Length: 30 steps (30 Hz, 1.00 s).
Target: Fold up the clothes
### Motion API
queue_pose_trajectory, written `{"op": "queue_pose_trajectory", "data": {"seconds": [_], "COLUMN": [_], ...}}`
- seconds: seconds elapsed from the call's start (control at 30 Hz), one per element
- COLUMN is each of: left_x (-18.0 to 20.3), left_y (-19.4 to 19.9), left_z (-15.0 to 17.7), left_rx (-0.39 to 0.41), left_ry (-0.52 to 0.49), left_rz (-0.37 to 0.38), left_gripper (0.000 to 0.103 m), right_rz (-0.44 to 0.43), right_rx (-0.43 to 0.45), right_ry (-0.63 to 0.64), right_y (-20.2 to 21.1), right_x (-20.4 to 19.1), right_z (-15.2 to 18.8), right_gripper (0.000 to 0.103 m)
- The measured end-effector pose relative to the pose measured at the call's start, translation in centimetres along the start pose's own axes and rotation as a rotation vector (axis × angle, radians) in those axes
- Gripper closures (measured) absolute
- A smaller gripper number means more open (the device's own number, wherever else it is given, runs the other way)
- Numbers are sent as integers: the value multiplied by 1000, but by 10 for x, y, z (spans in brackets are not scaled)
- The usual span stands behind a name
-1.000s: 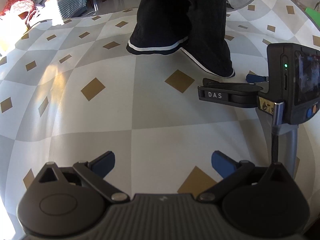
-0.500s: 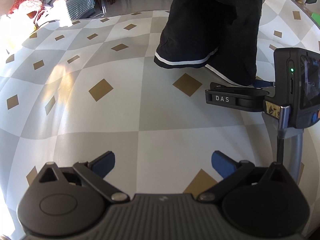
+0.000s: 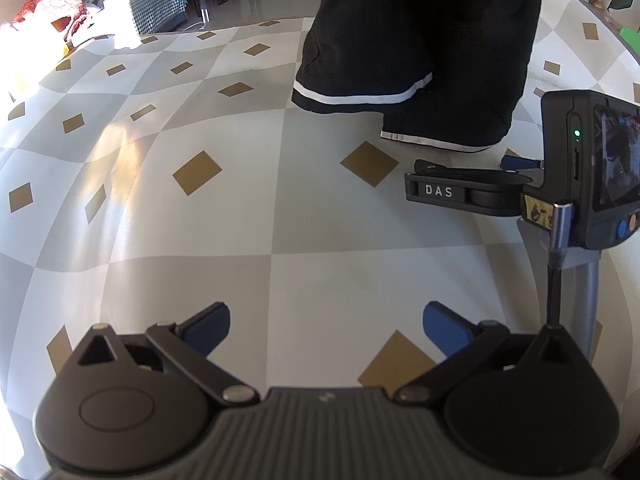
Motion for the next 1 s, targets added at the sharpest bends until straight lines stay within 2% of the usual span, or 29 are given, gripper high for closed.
{"op": "queue_pose_trajectory", "data": {"seconds": [1.0], "left_x": [3], "left_y": [-5], "left_z": [5], "left_rx": [-23], "left_ry": [9], "left_rz": [24], "left_gripper": [0], "right_rz": [0], "right_rx": [-1], "right_ry": [0], "right_y": [0], "right_x": [0], "right_z": [0], "right_gripper": [3]}}
Point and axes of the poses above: each gripper's, at about its wrist camera, not at the fingertips, and y roughly against the way its jaws point, x to its right, z to its underside, the point moved 3 cm from there along -y, roughly the way its jaws point, and after that the axes turned 14 degrees about -y, right-handed, at the moved point
